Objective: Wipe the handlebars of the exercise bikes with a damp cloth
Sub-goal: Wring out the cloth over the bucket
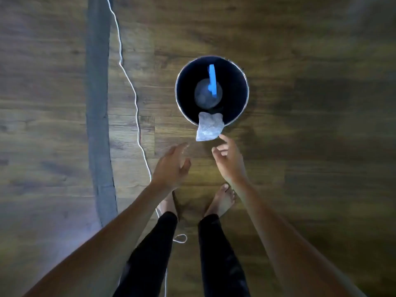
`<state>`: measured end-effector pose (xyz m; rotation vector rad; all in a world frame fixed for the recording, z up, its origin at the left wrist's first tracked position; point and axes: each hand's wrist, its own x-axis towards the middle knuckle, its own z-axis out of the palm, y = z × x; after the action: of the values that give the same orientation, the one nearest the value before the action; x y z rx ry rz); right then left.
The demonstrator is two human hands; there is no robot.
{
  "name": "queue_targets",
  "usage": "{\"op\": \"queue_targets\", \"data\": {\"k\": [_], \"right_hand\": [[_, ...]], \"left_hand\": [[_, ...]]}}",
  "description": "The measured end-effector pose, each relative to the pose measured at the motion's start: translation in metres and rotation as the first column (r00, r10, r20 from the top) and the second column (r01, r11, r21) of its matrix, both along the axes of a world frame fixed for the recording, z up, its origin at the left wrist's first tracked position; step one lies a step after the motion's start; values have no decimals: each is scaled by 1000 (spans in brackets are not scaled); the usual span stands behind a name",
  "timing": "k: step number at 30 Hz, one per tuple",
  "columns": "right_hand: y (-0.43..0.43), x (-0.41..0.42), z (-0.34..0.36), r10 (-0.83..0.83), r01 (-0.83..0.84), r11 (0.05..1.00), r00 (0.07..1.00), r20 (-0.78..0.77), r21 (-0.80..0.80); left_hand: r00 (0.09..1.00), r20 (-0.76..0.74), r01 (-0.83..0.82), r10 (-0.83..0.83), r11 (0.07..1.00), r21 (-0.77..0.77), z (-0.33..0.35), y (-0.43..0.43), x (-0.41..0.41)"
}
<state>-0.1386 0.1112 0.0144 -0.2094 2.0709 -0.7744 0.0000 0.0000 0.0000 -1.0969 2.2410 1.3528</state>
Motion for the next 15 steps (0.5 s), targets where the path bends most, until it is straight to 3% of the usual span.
{"op": "queue_targets", "data": {"k": [3, 5, 10, 15], "right_hand": [[-6, -12, -51, 6, -12, 999, 988, -156, -36], [-9, -19, -77, 37, -46, 998, 983, -178, -46], [-11, -26, -98, 14, -26, 995, 992, -124, -99], [-15, -28, -83, -84, 70, 989, 992, -98, -133]], "left_hand": [[995, -100, -19, 14, 999, -45, -41, -1, -25], [989, -142, -40, 35, 999, -32, -64, -1, -42], [963, -217, -166, 163, 986, 2, -95, 2, -60], [959, -202, -202, 200, 979, 11, -82, 3, -67]]}}
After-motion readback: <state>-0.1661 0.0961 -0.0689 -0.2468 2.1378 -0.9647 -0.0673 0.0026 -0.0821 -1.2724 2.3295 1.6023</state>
